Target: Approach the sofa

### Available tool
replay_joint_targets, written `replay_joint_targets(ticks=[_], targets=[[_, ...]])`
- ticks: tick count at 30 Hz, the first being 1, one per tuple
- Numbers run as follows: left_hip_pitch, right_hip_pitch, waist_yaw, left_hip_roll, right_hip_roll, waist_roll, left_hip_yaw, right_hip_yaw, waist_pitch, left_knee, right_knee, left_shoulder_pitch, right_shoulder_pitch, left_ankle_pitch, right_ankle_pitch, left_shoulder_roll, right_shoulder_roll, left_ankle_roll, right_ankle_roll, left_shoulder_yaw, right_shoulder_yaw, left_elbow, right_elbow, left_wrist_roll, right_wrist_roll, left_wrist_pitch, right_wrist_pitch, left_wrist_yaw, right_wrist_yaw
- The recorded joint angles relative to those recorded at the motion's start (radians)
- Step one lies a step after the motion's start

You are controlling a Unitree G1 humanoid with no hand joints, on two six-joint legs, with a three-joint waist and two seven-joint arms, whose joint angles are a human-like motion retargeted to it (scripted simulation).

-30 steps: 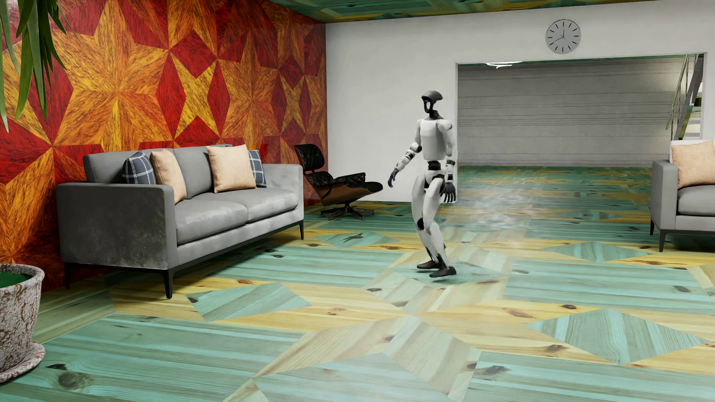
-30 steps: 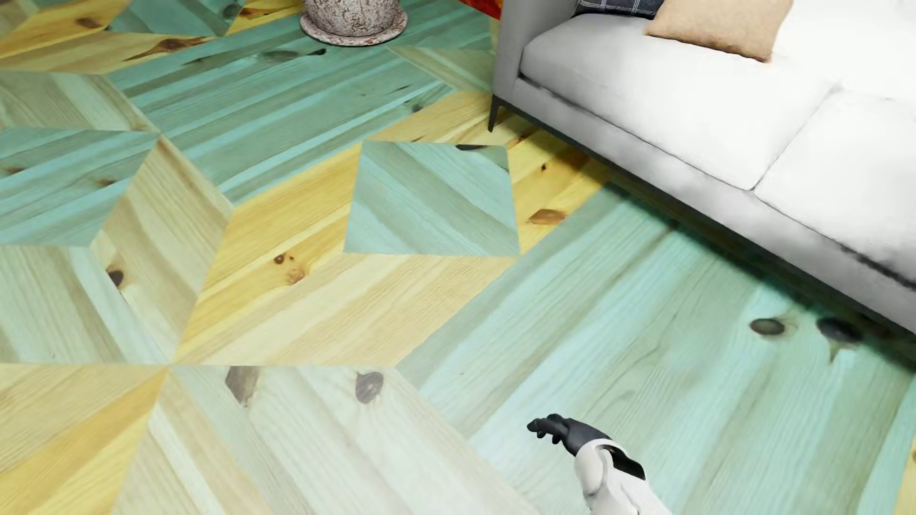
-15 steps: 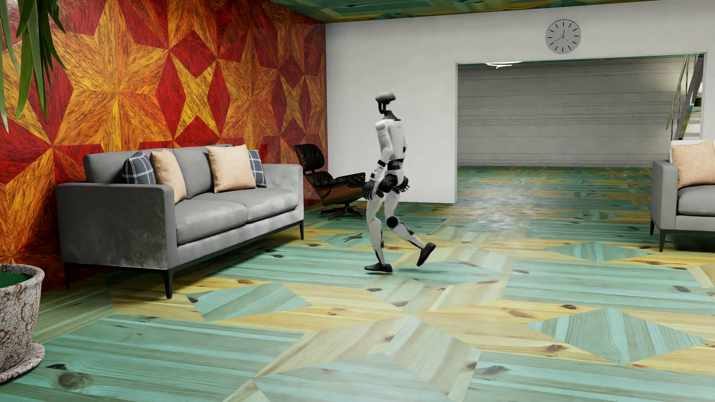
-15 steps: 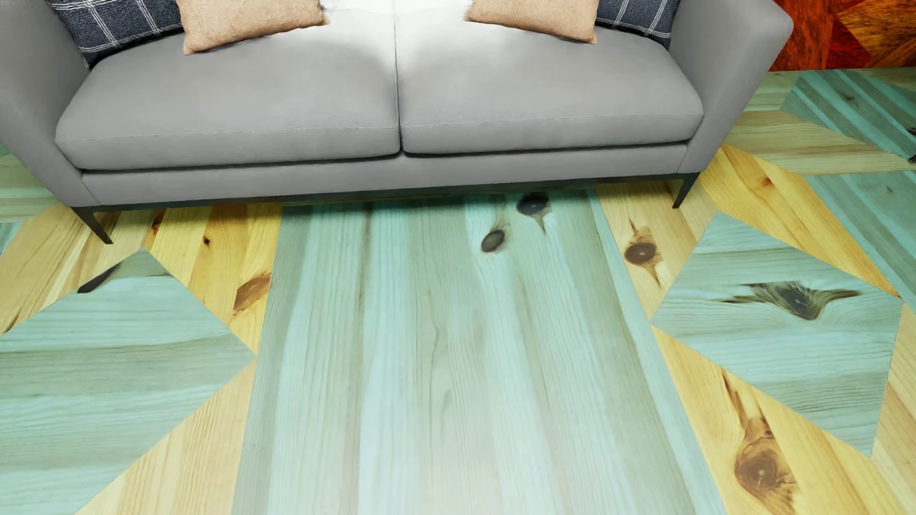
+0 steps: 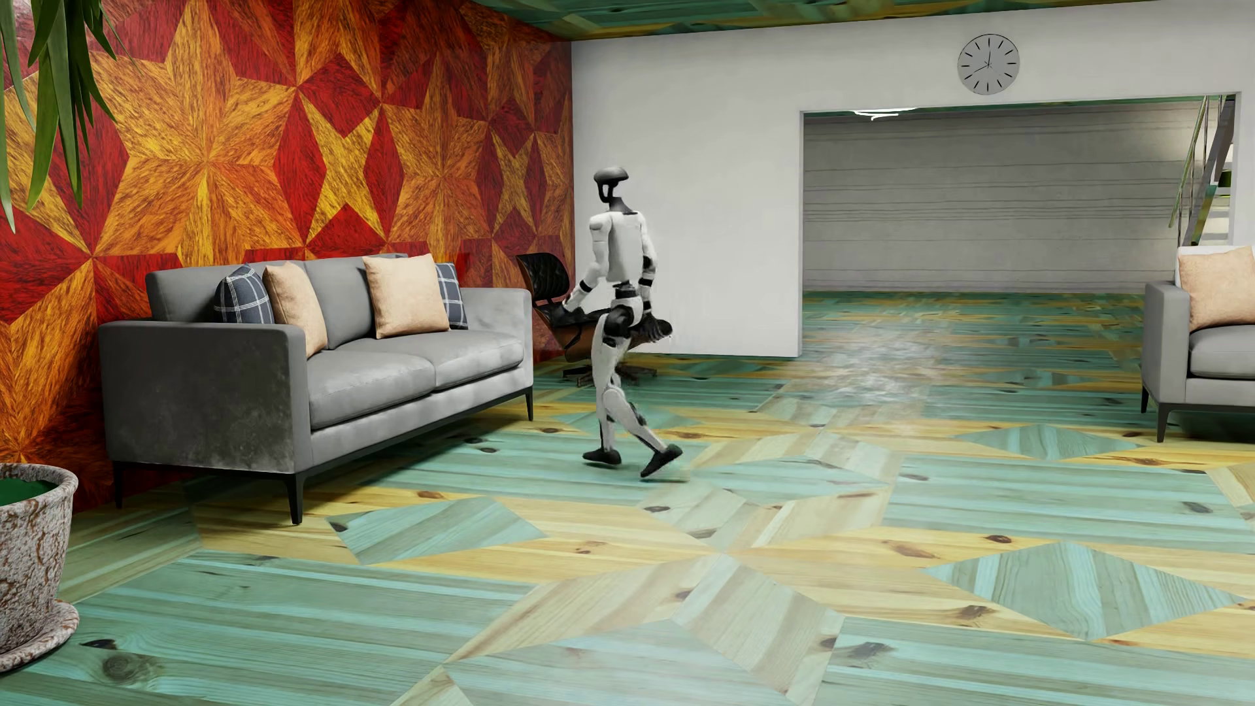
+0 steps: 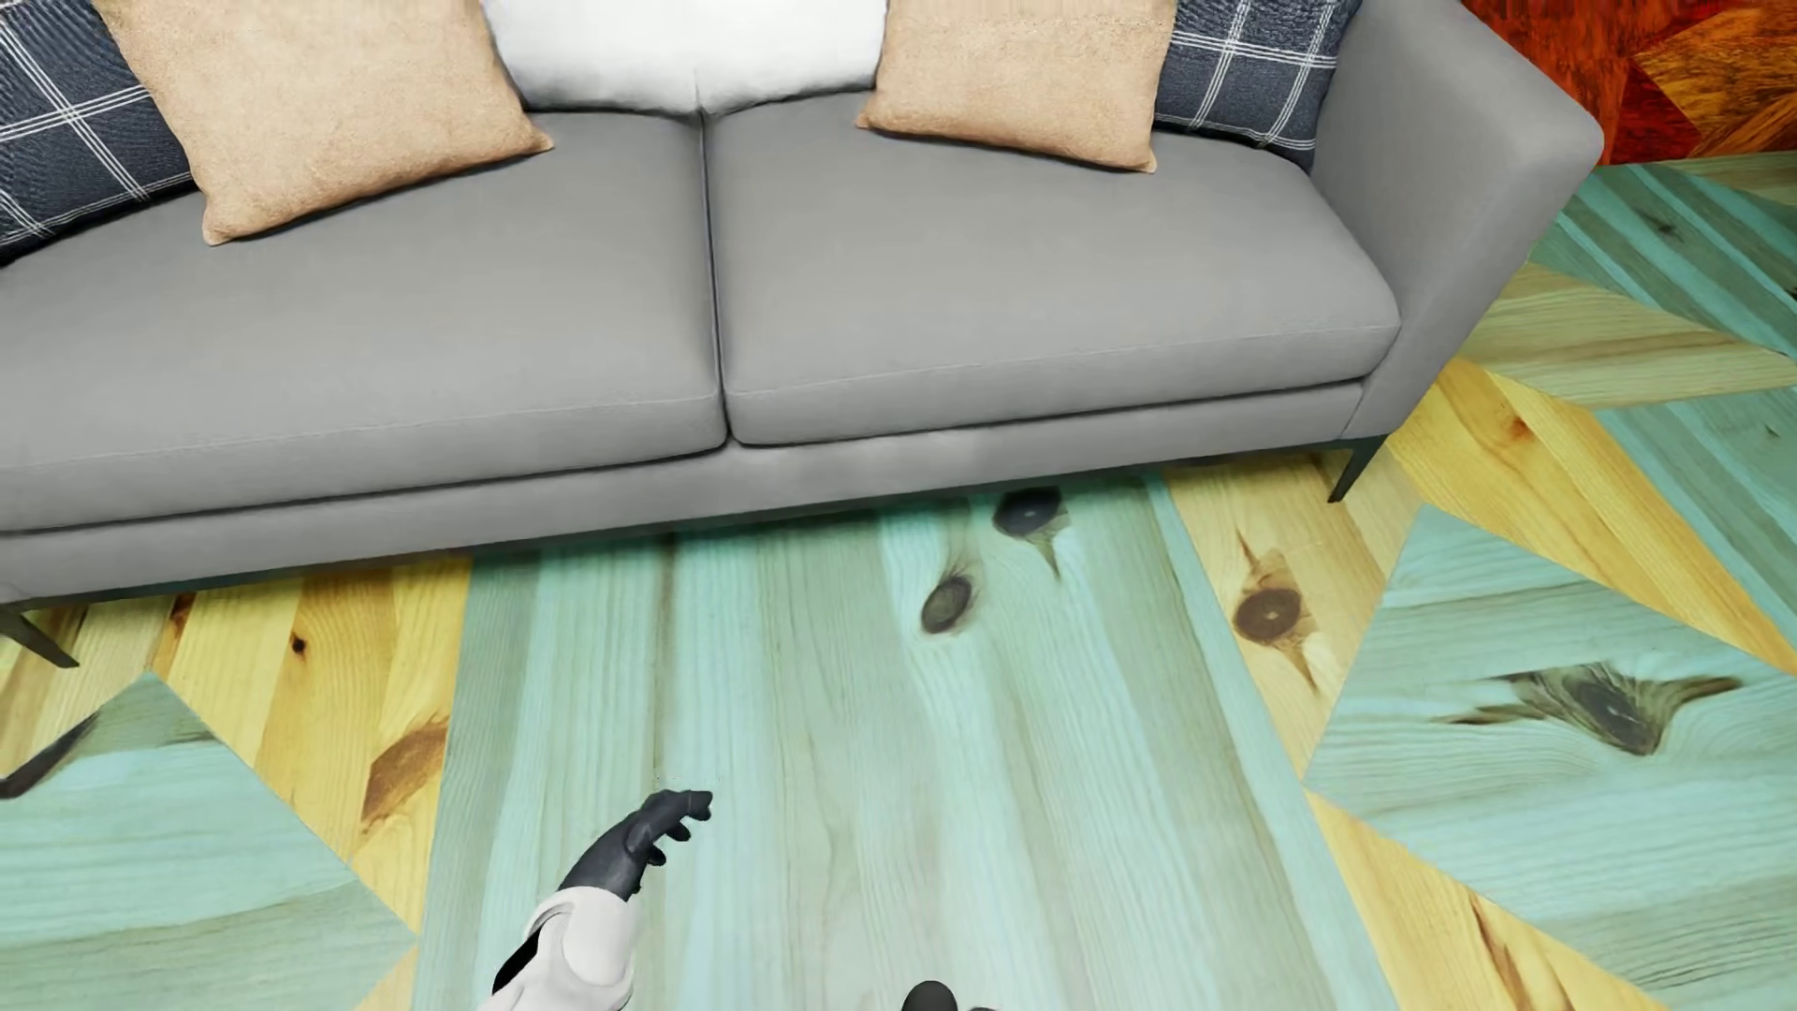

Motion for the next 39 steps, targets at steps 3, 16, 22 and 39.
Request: replay_joint_targets(ticks=[3,16,22,39], targets=[[-0.248,0.11,0.044,0.062,0.013,0.023,-0.144,-0.049,0.012,0.453,0.033,0.03,-0.127,0.135,-0.108,0.055,-0.055,0.037,0.016,-0.038,0.011,0.047,-0.072,0.075,-0.062,0.043,-0.039,-0.151,-0.08],[-0.311,0.375,0.135,0.134,0.051,0.042,0.094,0.177,0.004,-0.412,0.154,0.418,-0.587,0.105,-0.28,0.052,-0.198,0.162,0.146,0.237,-0.045,0.197,-0.32,0.028,0.04,0.204,-0.174,-0.093,-0.355],[-0.2,0.039,0.141,0.062,-0.163,-0.037,0.195,0.205,0.042,-0.423,0.732,0.319,-0.375,-0.004,-0.07,-0.022,-0.153,0.169,0.243,0.263,0.048,0.053,-0.197,0.037,-0.041,0.112,-0.129,-0.038,-0.153],[-0.304,0.128,0.106,0.152,-0.057,-0.037,-0.016,0.022,0.062,-0.126,0.018,0.218,-0.372,-0.042,-0.131,0.013,-0.121,0.025,0.121,0.271,0.154,0.053,-0.069,0.051,0.026,0.133,-0.047,-0.064,-0.179]])
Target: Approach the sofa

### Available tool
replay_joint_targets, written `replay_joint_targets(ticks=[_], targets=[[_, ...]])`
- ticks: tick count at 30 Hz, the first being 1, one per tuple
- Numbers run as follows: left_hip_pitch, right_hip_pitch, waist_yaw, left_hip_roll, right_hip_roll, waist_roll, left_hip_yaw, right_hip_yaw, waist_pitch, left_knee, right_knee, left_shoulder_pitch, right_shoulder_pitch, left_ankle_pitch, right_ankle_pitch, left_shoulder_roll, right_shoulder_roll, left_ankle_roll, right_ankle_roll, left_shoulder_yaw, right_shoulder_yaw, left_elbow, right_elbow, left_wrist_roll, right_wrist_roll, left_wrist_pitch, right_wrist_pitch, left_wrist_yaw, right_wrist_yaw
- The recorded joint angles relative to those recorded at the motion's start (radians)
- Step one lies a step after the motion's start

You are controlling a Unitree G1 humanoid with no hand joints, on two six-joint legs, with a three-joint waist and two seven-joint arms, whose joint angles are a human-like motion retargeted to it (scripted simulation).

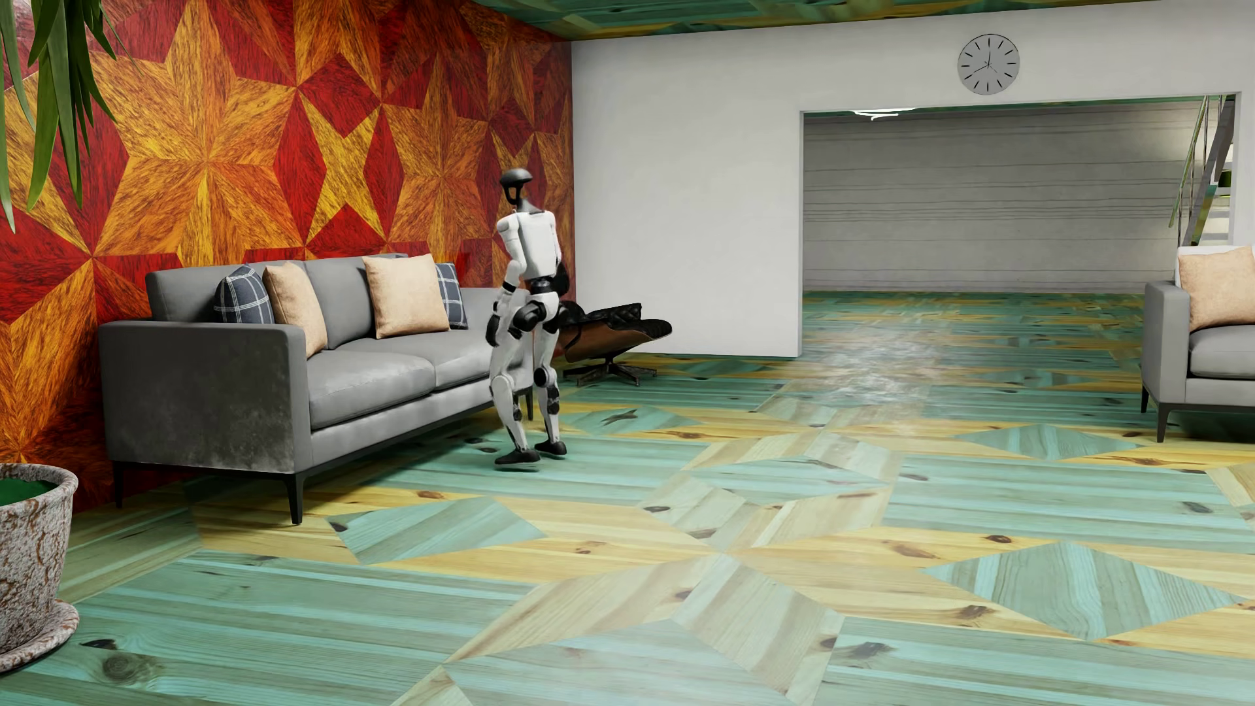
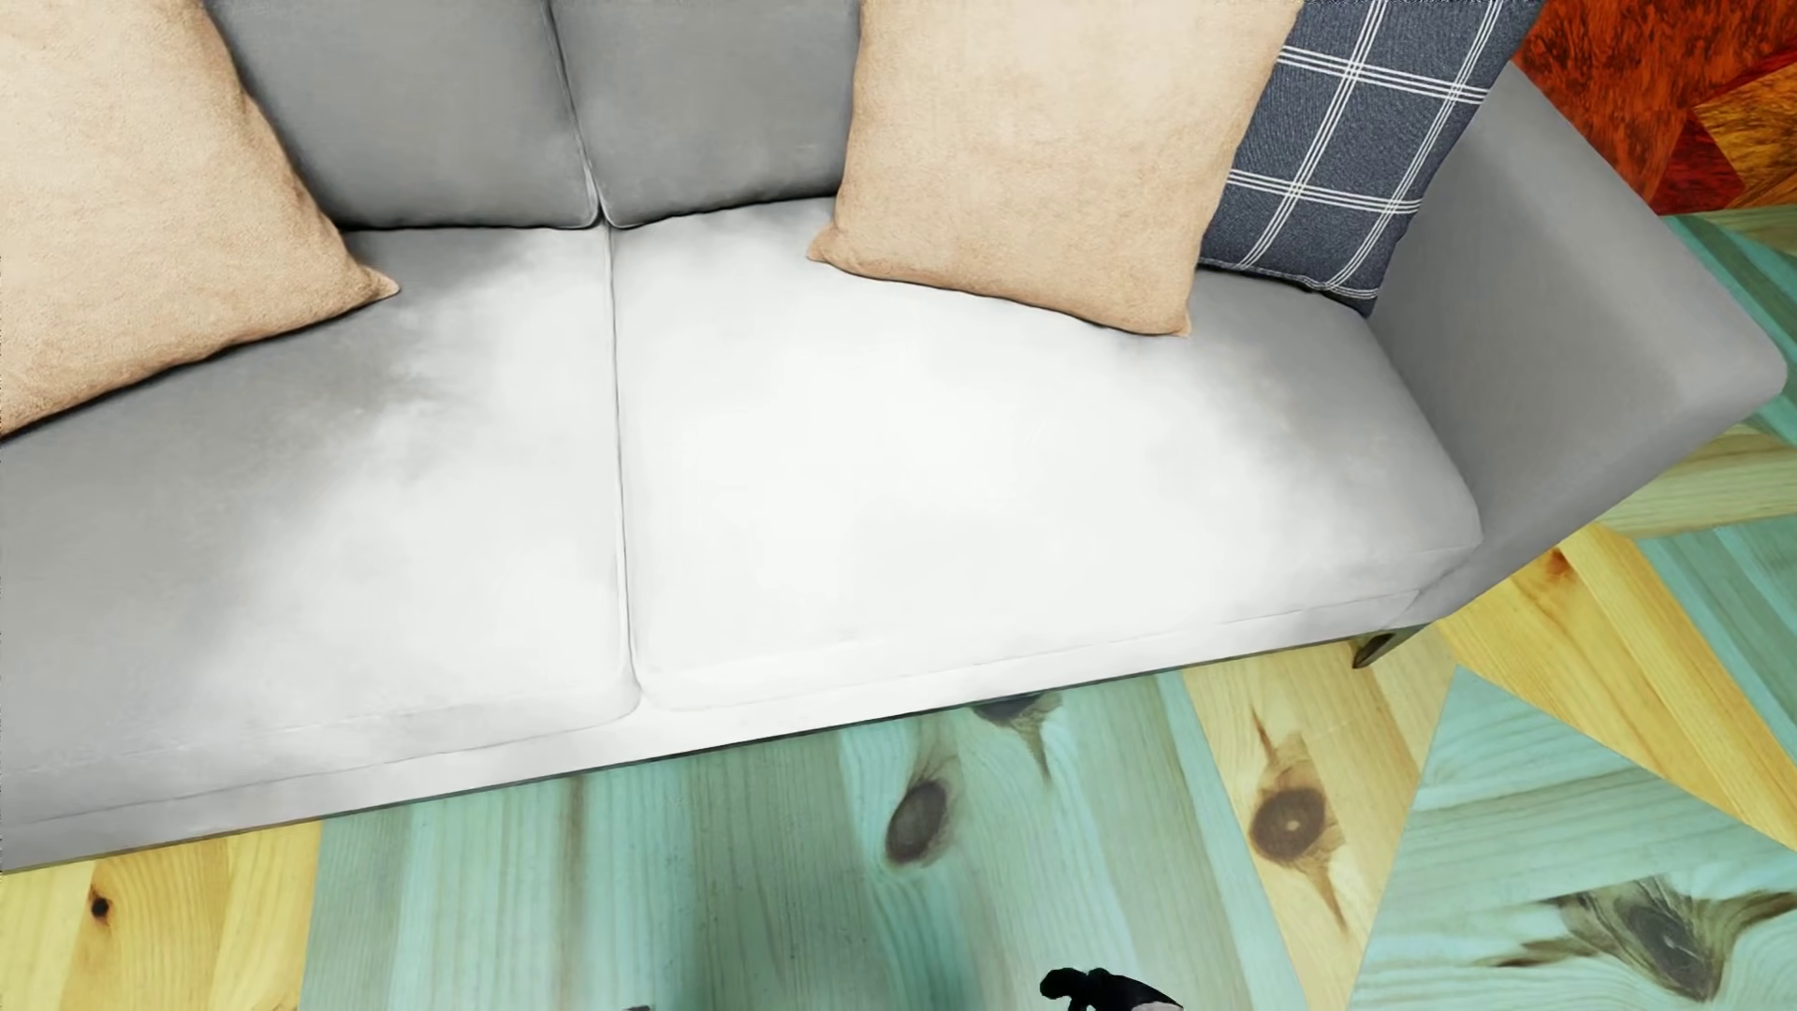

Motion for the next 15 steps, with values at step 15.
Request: replay_joint_targets(ticks=[15], targets=[[0.15,0.113,0.01,-0.183,-0.091,0.076,-0.162,-0.034,-0.052,-0.341,-0.046,0.07,-0.066,-0.033,-0.022,0.0,-0.013,0.023,0.066,0.033,-0.026,-0.033,-0.003,0.015,0.044,-0.027,-0.026,-0.012,-0.068]])
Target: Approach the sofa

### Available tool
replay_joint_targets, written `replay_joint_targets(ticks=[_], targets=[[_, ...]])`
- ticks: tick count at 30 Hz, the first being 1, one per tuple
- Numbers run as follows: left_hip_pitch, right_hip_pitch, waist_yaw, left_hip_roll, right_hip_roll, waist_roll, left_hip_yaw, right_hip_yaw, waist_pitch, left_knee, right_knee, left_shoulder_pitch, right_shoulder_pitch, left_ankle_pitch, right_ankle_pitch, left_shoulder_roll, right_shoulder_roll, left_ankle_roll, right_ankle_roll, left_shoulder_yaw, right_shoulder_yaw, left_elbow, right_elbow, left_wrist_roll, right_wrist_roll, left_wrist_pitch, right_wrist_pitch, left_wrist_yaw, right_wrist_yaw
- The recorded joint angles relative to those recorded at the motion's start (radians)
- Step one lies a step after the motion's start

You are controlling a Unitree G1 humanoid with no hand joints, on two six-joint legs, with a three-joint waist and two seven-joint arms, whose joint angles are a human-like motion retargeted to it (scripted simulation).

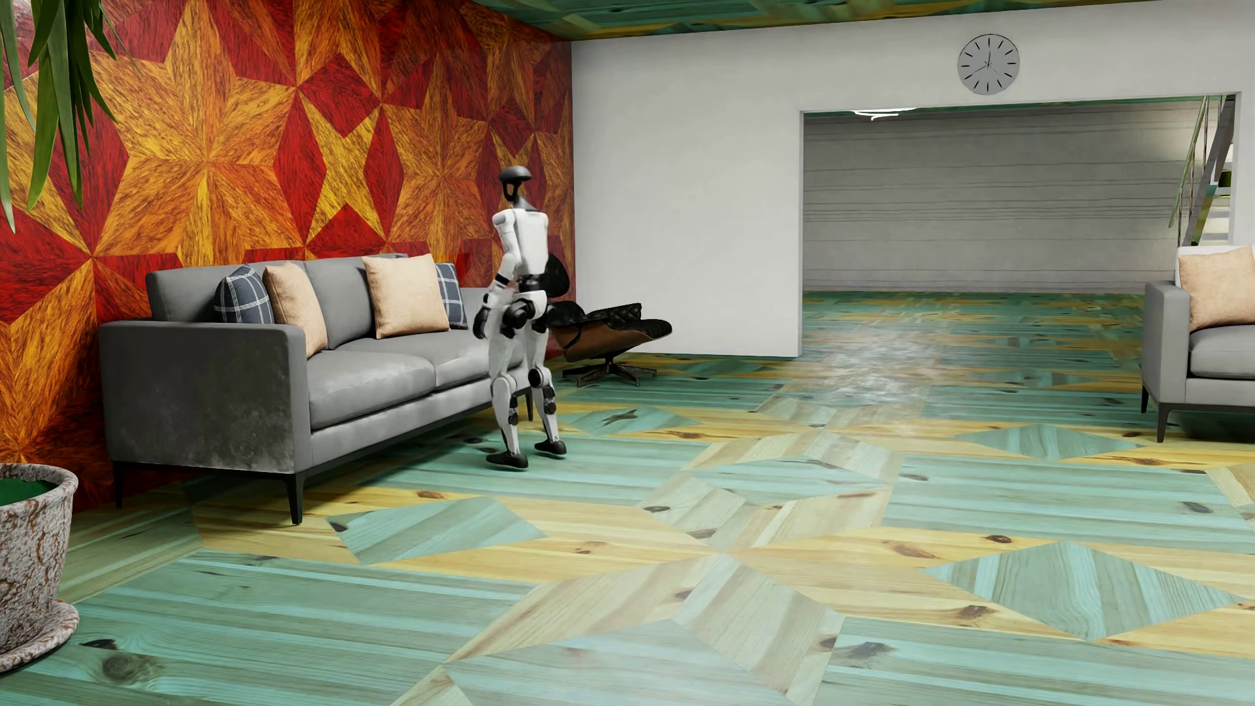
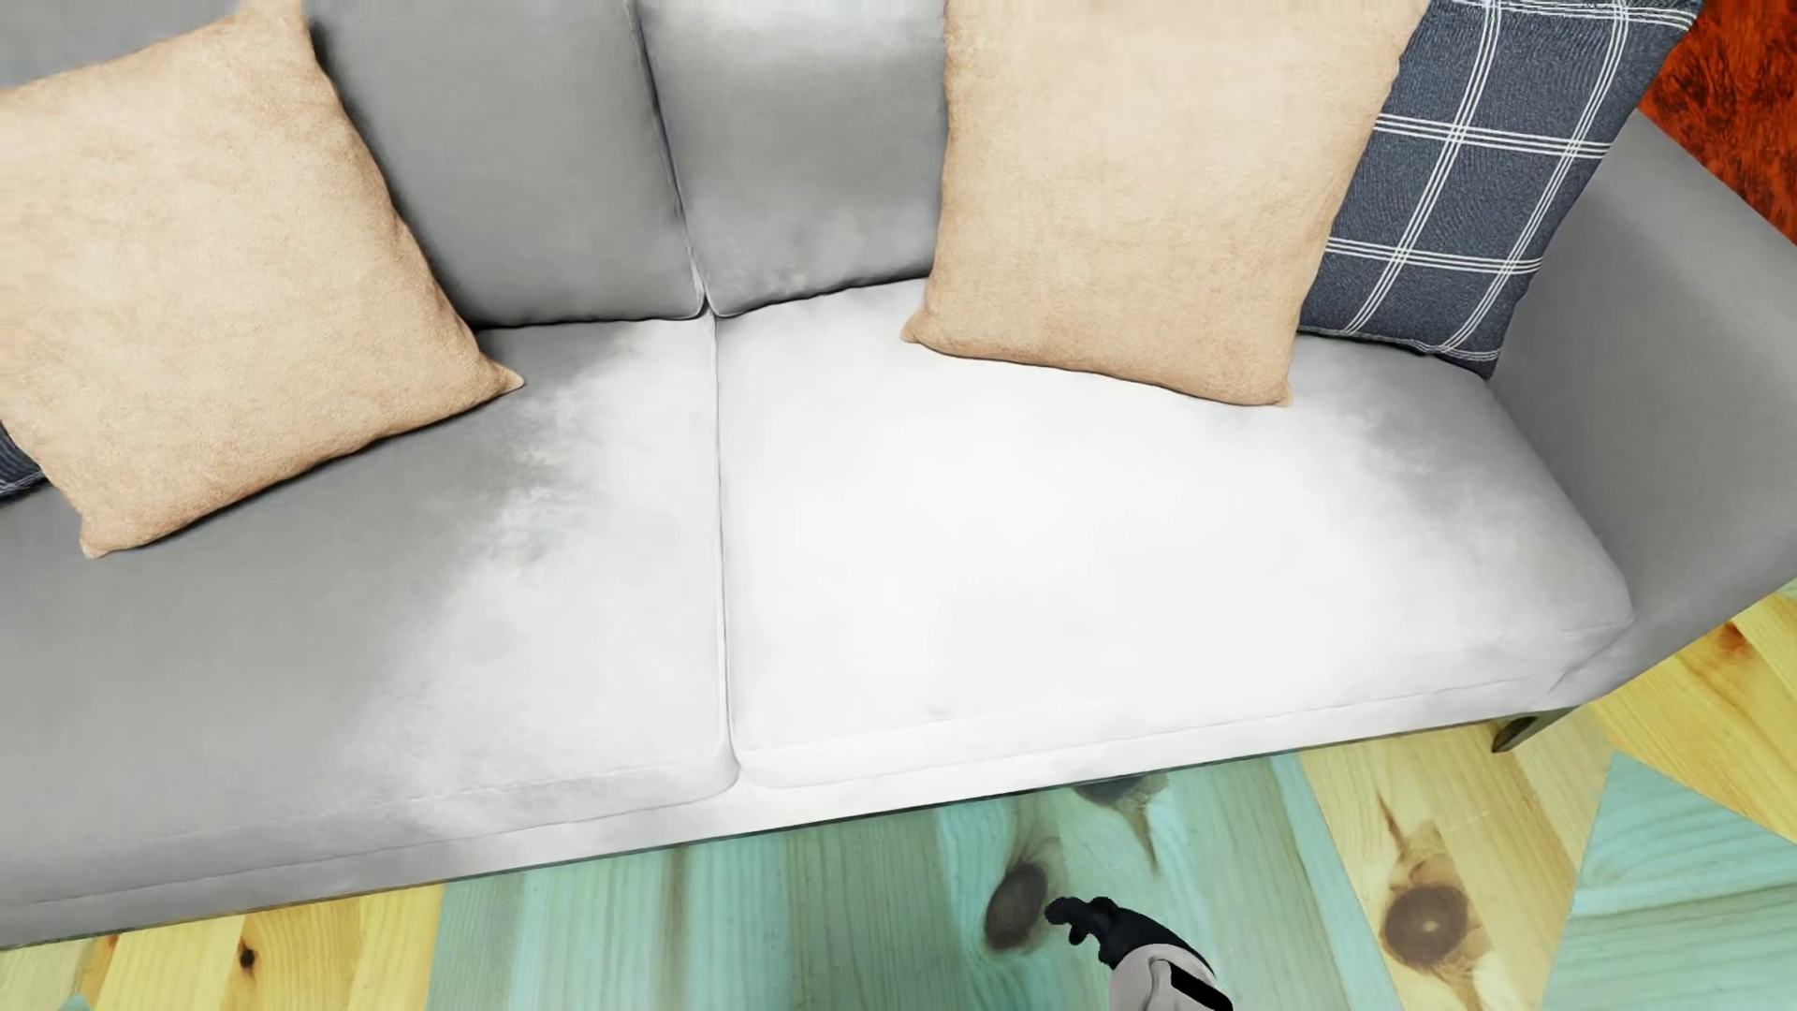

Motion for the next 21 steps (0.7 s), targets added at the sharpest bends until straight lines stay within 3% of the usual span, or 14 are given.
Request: replay_joint_targets(ticks=[2,4,7,9,15,21], targets=[[0.036,0.023,0.0,-0.02,-0.018,-0.006,0.005,0.001,-0.006,-0.035,-0.012,-0.024,0.044,0.007,0.002,-0.018,0.005,0.009,0.012,0.031,0.079,-0.055,0.055,-0.054,-0.03,-0.025,0.014,0.08,0.064],[0.058,0.041,-0.001,-0.031,-0.026,-0.012,0.013,0.006,-0.013,-0.057,-0.031,-0.028,0.088,0.009,0.008,-0.015,0.019,0.018,0.021,0.03,0.143,-0.098,0.102,-0.087,-0.043,-0.048,0.009,0.089,0.113],[0.063,0.05,-0.005,-0.038,-0.03,-0.018,0.032,0.025,-0.02,-0.05,-0.052,-0.041,0.199,-0.003,0.014,-0.012,0.053,0.031,0.034,0.015,-0.004,-0.098,0.052,-0.087,0.112,-0.056,0.008,0.069,-0.069],[0.067,0.045,-0.011,-0.036,-0.027,-0.021,0.055,0.048,-0.021,-0.046,-0.057,-0.043,0.226,-0.01,0.019,-0.024,0.039,0.038,0.04,0.008,-0.004,-0.067,0.021,-0.082,0.125,-0.042,-0.001,0.064,-0.064],[0.082,0.014,-0.019,-0.012,-0.001,-0.032,0.14,0.137,-0.02,-0.039,-0.055,-0.052,0.135,-0.034,0.031,-0.052,-0.019,0.051,0.05,-0.057,0.108,0.065,0.015,-0.02,0.016,0.026,0.029,-0.016,0.071],[0.088,0.007,-0.011,0.006,0.018,-0.038,0.173,0.17,-0.019,-0.027,-0.057,-0.04,0.107,-0.047,0.033,-0.048,-0.008,0.055,0.051,-0.051,0.096,0.077,-0.024,-0.012,0.013,0.023,0.005,-0.009,0.035]])
